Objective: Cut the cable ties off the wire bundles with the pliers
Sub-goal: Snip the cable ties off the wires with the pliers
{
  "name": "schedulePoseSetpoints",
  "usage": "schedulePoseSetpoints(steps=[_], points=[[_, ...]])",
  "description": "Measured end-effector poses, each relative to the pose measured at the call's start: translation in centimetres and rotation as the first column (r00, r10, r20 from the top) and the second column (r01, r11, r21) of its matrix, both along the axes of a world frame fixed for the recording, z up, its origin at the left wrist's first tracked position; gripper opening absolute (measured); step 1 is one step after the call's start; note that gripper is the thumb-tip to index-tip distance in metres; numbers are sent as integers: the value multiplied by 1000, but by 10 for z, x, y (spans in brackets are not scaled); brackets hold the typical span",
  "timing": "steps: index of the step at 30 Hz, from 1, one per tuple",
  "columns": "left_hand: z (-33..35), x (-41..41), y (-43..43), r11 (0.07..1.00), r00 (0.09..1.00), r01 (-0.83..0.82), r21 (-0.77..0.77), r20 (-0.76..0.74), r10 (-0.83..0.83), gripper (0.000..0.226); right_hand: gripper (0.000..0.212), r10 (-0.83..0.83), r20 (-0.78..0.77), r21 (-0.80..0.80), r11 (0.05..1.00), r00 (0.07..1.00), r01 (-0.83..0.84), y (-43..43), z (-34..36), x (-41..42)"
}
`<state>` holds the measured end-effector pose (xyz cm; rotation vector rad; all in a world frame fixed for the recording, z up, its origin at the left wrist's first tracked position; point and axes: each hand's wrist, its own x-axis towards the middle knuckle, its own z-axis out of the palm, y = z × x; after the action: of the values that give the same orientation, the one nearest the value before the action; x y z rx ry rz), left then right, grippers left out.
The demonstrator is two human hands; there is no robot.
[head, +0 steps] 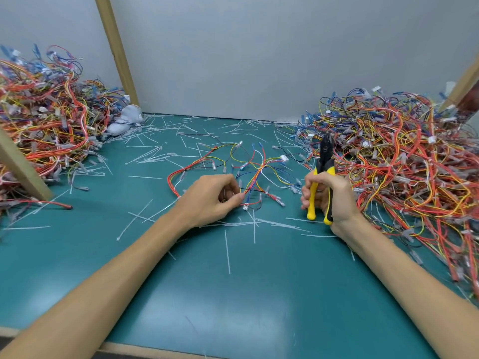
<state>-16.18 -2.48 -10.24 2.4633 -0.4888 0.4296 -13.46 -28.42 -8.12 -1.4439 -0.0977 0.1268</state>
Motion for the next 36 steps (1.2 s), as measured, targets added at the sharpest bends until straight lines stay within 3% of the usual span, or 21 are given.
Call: schedulePoseSetpoints(steps=[8,12,17,21,27,29,32,34,36], points=[[8,-2,-2,1000,992,9,-16,-128,-10,13,17,6,17,-37,999,1000,-6,2,-4,2],[10,-2,-4,1000,996,6,23,-95,-4,8,18,-2,7,-35,999,1000,2,2,-5,3],[14,-3,-14,954,992,-108,-280,-94,85,20,16,-1,30,-13,1000,1000,2,0,-6,4],[17,-4,-17,858,957,-90,-506,-282,-66,32,15,-20,13,1,1000,1000,20,1,-5,4],[16,-7,-20,824,947,-44,-564,-287,-146,22,11,-41,106,-13,999,993,43,3,-4,-1],[18,-8,-19,804,941,-45,-593,-295,-165,15,9,-108,317,-160,973,942,165,4,-5,-3],[19,-9,-20,817,943,-11,-577,-277,-183,6,14,-61,694,-394,802,718,449,6,-4,-5],[18,-11,-24,867,957,22,-498,-239,-162,9,13,45,807,-408,764,589,501,12,-1,-10],[16,-13,-28,916,977,71,-395,-157,-144,13,21,147,813,-447,779,564,440,21,-1,-15]])
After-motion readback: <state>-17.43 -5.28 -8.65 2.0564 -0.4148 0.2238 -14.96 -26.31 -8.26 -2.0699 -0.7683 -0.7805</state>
